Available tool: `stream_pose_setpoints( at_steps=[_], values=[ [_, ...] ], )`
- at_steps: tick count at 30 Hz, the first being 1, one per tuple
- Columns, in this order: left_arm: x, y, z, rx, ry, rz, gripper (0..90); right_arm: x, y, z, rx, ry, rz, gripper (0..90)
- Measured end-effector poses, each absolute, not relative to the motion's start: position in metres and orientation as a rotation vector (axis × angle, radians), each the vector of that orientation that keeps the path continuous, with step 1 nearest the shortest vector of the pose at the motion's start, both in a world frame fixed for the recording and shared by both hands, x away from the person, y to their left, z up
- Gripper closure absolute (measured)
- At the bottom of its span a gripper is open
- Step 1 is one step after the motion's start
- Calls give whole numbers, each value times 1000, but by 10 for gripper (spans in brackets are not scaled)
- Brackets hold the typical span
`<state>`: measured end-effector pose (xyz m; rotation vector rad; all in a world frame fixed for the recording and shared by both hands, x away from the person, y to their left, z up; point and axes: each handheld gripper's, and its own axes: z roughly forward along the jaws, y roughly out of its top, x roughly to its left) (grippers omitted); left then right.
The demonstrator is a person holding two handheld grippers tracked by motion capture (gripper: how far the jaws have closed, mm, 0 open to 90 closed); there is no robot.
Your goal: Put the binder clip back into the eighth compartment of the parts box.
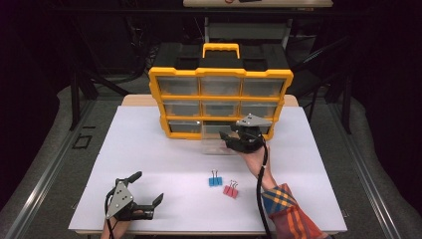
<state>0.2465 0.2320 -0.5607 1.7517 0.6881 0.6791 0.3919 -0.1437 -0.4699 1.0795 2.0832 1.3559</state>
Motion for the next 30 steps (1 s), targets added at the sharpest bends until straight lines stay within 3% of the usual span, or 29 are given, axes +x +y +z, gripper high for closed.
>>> stream_pose_setpoints(
  at_steps=[1,3,9,30],
  values=[
    [247,232,-561,1752,688,679,1,392,-144,-470,1079,2083,1356,414],
    [246,232,-561,1754,690,677,1,386,-147,-467,1085,2113,1360,270],
    [246,233,-561,1755,688,680,1,373,-154,-463,1041,2166,1367,143],
    [246,232,-560,1754,682,676,1,324,-169,-476,990,2231,1371,24]
  ],
)
